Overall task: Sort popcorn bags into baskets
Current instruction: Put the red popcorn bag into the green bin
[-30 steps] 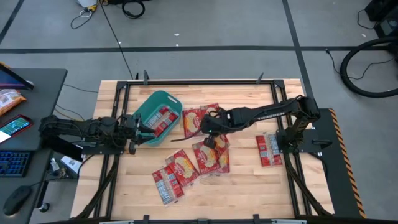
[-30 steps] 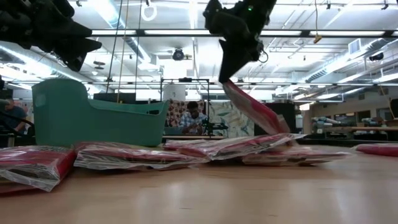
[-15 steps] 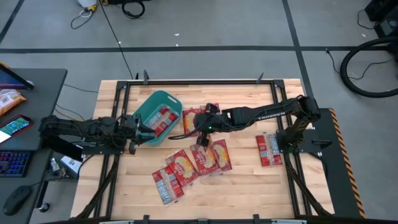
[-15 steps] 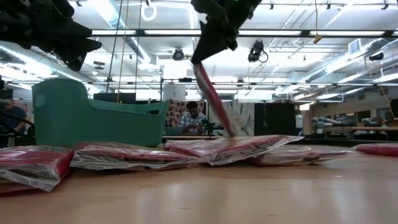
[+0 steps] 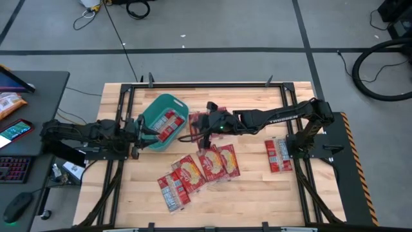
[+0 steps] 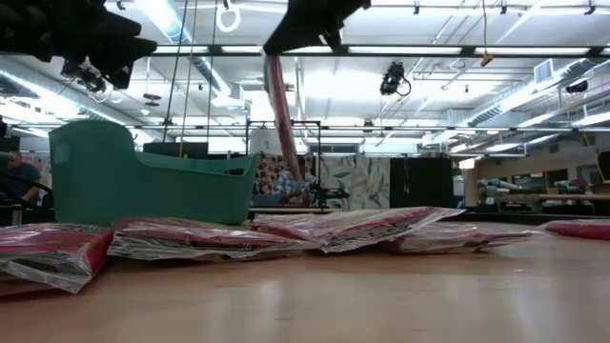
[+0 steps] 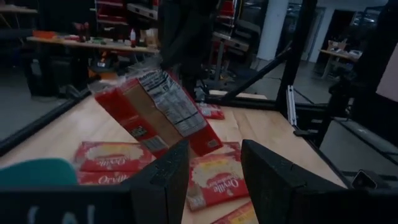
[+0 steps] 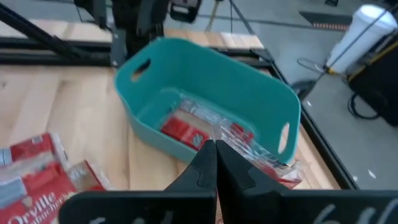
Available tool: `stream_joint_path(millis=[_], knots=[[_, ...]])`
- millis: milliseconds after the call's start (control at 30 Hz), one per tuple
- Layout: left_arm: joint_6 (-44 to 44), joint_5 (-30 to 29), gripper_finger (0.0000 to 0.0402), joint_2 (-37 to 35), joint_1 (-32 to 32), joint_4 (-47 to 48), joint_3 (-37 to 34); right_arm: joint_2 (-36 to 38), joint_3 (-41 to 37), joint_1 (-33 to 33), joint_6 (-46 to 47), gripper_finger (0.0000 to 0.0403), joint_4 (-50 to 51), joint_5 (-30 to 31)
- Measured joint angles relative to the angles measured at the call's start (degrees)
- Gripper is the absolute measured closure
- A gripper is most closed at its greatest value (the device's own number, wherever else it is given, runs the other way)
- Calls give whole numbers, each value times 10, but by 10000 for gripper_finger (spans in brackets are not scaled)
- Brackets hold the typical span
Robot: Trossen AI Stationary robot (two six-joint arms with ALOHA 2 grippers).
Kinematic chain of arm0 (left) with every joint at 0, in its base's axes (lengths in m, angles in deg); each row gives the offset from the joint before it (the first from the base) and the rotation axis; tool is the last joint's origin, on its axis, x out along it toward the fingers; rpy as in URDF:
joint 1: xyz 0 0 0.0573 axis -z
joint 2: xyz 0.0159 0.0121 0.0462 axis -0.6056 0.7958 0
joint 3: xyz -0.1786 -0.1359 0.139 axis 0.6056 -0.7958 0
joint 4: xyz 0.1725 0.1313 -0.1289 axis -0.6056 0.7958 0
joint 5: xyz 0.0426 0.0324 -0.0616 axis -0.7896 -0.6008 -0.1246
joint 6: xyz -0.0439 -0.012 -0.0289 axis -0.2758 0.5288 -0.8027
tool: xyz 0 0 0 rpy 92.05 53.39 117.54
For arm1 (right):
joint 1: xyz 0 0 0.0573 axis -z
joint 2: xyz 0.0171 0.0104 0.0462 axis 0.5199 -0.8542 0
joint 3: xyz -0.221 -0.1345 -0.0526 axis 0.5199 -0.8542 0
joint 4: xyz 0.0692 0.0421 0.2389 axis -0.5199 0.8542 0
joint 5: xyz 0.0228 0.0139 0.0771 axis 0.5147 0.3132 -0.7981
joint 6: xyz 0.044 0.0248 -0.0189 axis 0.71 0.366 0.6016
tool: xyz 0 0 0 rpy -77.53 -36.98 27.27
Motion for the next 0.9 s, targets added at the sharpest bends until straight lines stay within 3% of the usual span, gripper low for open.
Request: stream_joint_path(millis=[467,733,900], knots=[[25,-42,251,1,0,-19,-1,-29,99,10,-81,402,-15,-11],[-9,-39,251,5,0,-18,-1,-105,164,34,-121,402,-52,-48],[-9,-7,251,0,0,-22,-1,-160,232,47,-159,402,-74,-80]])
